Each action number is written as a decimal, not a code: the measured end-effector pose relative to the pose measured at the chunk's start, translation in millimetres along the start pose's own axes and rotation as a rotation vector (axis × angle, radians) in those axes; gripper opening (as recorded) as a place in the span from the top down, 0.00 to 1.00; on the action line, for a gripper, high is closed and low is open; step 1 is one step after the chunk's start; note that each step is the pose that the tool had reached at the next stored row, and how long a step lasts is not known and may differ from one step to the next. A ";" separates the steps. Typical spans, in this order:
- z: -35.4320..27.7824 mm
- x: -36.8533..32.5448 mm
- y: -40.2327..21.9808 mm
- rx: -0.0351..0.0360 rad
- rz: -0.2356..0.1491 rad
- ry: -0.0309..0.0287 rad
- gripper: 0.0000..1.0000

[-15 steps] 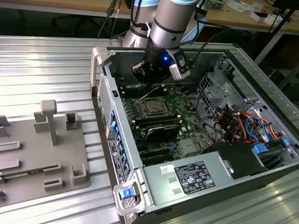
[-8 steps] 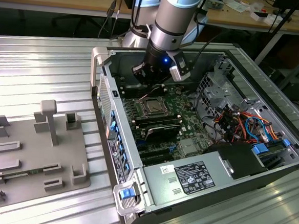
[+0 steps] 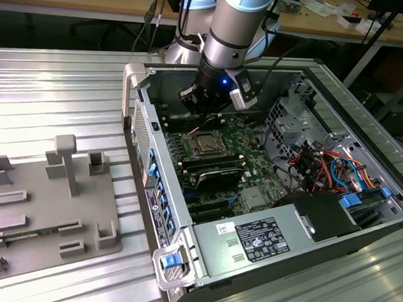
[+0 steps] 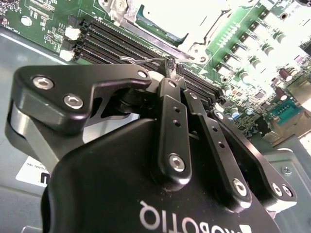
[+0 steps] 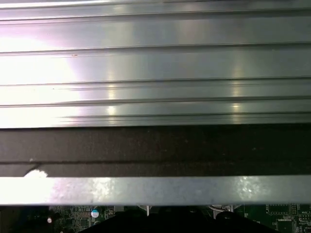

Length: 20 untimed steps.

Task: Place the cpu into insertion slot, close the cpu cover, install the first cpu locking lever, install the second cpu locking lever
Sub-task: 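Install the first cpu locking lever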

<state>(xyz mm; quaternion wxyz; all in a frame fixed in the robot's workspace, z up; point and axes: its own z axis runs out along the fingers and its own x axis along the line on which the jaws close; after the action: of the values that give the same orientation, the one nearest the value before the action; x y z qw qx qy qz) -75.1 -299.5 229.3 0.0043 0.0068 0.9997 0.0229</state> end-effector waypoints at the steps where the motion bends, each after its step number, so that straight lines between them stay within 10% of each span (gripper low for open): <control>1: 0.1 -0.2 0.0 0.0000 -0.004 0.0003 0.89; 20: 6.7 -24.9 2.2 -0.0004 -0.053 0.0025 0.89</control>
<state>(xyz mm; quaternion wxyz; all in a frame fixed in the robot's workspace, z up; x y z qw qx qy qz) -50.1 -297.4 223.0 0.0037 -0.0197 0.9995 0.0229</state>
